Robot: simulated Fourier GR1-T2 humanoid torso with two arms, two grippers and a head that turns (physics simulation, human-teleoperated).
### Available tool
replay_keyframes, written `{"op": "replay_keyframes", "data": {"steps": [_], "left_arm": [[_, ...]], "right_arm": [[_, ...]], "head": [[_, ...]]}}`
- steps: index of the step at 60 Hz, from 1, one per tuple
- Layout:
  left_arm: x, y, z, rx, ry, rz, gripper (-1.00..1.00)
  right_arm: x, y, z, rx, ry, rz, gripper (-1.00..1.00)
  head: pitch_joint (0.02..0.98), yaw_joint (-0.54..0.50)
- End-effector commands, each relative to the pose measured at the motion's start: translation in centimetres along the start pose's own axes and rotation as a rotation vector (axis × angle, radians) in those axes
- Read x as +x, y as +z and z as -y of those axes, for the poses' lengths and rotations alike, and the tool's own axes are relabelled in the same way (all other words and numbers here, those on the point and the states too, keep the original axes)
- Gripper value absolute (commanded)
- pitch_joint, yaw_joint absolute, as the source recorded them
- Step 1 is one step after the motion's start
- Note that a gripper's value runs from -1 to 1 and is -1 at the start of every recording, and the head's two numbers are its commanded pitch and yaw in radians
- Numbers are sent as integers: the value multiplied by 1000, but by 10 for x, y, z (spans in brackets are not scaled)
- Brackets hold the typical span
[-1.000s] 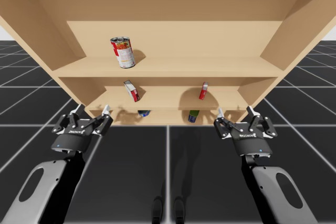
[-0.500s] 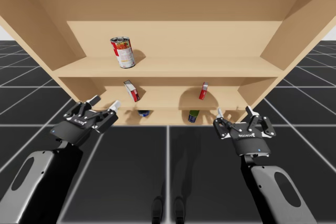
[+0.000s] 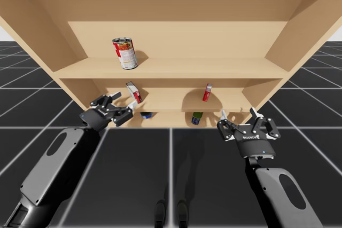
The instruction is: Look through the shelves, find the pudding box, and take it.
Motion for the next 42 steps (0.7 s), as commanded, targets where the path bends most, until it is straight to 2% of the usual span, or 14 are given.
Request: {"op": "replay_keyframes", "data": {"steps": [1, 11, 14, 42], "left_arm": [[-6, -20, -7, -21, -6, -14, -1000], [-11, -37, -19, 5, 12, -21, -1000], [-12, -41, -20, 16, 3, -26, -1000], [-16, -69, -25, 18, 26, -41, -1000]], "right_arm": [[0, 0, 1, 2, -2, -2, -1000], [-1, -1, 1, 4, 3, 1, -1000], [-1, -1, 1, 4, 3, 1, -1000], [-3, -1, 3, 0, 3, -4, -1000]], "head": [[569, 303], [573, 302], [574, 302], [586, 292]]}}
